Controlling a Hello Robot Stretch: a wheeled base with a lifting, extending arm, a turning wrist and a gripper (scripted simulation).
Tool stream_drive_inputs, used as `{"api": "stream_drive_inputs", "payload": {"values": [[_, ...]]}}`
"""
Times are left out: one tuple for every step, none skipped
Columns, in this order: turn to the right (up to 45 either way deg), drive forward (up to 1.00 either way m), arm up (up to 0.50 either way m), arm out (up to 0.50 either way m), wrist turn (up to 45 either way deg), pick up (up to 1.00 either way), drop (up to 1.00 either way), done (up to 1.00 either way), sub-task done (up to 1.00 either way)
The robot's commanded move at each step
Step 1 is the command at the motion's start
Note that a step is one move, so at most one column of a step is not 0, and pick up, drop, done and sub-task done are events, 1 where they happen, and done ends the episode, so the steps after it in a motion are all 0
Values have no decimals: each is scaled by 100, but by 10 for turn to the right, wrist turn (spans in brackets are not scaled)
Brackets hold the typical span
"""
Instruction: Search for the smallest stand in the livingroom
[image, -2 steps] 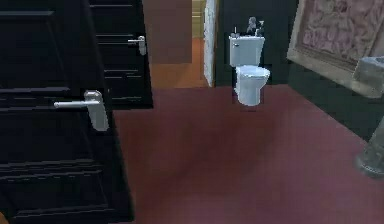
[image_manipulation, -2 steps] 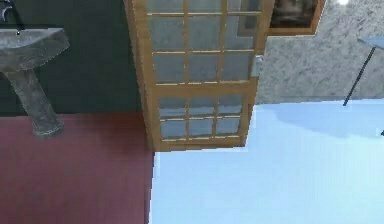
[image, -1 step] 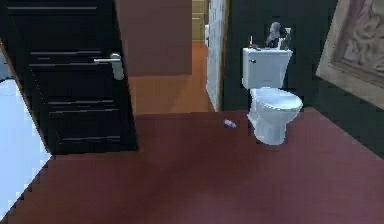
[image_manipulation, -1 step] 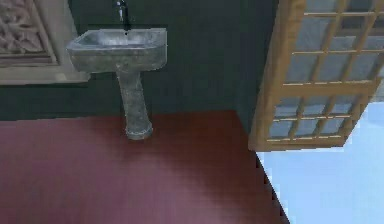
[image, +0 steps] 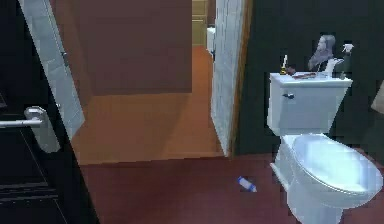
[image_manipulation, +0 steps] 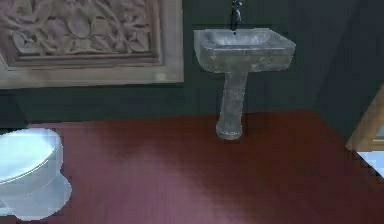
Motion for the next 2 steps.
{"api": "stream_drive_inputs", "payload": {"values": [[0,100,0,0,0,0,0,0,0],[-30,0,0,0,0,0,0,0,0]]}}
